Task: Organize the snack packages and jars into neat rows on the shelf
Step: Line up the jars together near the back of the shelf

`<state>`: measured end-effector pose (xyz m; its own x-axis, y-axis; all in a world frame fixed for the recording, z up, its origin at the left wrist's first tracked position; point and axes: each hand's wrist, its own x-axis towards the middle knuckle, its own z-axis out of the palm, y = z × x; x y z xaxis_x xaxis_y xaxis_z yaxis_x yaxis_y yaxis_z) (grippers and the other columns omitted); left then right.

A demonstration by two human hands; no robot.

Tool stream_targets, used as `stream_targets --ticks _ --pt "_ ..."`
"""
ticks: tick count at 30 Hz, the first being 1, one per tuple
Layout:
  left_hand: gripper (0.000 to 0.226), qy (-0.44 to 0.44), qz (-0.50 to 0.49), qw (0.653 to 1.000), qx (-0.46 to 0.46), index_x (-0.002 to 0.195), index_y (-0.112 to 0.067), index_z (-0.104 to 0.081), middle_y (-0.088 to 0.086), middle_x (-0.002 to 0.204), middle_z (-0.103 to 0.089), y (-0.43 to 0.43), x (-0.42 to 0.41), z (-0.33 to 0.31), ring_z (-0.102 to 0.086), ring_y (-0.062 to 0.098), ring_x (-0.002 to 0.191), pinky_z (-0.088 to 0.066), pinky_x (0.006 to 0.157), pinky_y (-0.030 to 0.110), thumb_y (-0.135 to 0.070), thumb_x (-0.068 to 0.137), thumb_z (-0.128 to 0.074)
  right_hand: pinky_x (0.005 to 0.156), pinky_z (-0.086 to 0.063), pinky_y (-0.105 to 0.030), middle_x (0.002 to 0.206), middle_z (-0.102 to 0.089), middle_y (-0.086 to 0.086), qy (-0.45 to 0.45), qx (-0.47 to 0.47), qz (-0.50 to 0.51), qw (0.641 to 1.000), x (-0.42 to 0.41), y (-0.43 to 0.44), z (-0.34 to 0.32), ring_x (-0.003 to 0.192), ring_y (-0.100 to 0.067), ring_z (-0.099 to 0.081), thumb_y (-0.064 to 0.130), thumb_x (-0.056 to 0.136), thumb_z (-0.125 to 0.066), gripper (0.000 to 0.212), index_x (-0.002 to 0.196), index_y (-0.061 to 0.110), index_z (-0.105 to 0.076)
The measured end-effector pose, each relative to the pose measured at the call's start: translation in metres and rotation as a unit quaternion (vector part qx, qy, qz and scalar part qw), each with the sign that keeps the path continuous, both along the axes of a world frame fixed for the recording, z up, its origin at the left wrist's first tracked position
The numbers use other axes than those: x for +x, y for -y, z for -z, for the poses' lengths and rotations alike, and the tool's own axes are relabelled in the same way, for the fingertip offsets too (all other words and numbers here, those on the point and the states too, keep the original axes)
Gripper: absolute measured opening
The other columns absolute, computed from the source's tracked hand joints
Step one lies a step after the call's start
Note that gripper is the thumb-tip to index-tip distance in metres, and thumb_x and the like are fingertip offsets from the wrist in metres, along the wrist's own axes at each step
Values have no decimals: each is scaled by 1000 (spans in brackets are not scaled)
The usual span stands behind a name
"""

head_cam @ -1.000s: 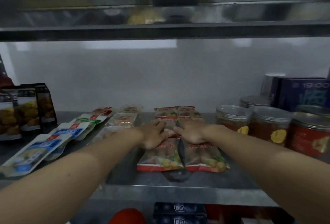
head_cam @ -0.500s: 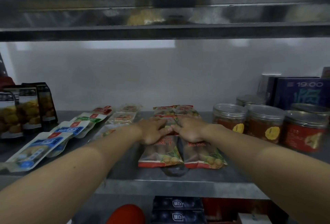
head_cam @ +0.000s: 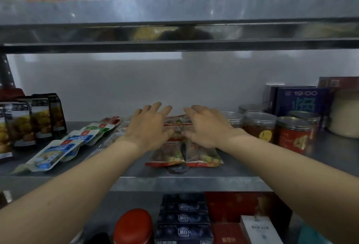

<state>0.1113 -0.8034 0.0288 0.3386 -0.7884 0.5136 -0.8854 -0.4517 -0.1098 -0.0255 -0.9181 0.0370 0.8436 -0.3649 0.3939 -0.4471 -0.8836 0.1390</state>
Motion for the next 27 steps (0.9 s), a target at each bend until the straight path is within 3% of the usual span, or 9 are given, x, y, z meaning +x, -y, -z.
stream_targets --ticks 8,13,19,27 --pt "70 -12 42 999 14 150 -31 -21 4 158 -22 -16 -40 10 -29 29 140 -29 110 44 -55 90 -46 114 -28 -45 156 -31 -10 7 24 81 996 -61 -29 3 140 -32 -32 53 94 -48 71 152 19 -25" --pt "70 -46 71 996 6 151 -33 -19 2 156 -25 -10 -70 18 -32 29 138 -29 109 45 -57 90 -45 107 -34 -44 151 -38 -11 19 24 79 996 -90 -32 13 134 -33 -40 53 93 -51 72 150 15 -29" --pt "70 -59 87 994 3 149 -31 -25 3 153 -32 21 -94 20 -37 29 135 -34 108 46 -59 89 -48 104 -37 -45 146 -44 -11 23 40 80 996 -121 3 8 130 -34 -44 52 93 -52 68 147 16 -33" --pt "71 -182 73 980 -33 148 -30 -28 9 149 -36 89 -117 16 -37 29 134 -35 108 39 -48 88 -61 102 -40 -42 147 -44 -8 45 37 42 997 -148 84 9 129 -31 -46 49 92 -57 66 148 22 -35"
